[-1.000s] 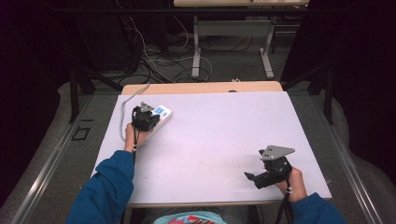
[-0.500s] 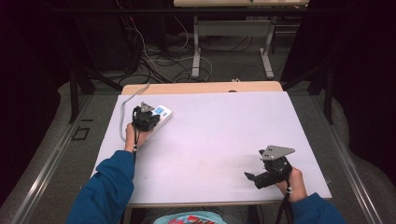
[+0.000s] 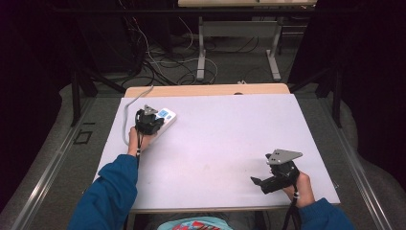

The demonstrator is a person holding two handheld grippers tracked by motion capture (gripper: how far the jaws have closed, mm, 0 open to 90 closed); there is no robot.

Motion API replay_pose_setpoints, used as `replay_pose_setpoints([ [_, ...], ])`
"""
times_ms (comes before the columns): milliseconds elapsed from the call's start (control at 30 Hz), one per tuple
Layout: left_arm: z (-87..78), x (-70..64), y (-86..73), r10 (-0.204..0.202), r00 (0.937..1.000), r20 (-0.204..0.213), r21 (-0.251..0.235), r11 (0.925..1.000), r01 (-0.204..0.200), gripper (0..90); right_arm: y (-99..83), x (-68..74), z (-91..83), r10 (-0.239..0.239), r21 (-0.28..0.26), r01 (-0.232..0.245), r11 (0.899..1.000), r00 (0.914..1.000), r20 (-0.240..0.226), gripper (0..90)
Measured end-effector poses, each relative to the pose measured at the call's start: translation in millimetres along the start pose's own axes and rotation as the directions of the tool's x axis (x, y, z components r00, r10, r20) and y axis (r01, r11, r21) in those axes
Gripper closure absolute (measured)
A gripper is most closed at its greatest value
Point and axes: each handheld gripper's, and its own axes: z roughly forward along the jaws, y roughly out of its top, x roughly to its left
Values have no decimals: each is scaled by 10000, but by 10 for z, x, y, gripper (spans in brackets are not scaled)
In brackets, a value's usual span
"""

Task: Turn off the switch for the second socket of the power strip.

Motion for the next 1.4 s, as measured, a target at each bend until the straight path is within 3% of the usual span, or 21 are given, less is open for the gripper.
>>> replay_pose_setpoints([
  [1200,-3,-4,12,264,9996,-43,69,9996,-263,900,-1,2,-1,-1,0,1,10000,10000,-42,25],
  [1233,8,-18,7,192,9997,-158,-92,9998,-193,900,-1,1,-1,-4,-1,4,10000,10000,-43,25],
  [1400,-6,-24,13,145,9998,-145,64,9999,-144,900,-1,2,-1,-4,-11,3,10000,10000,-47,25],
])
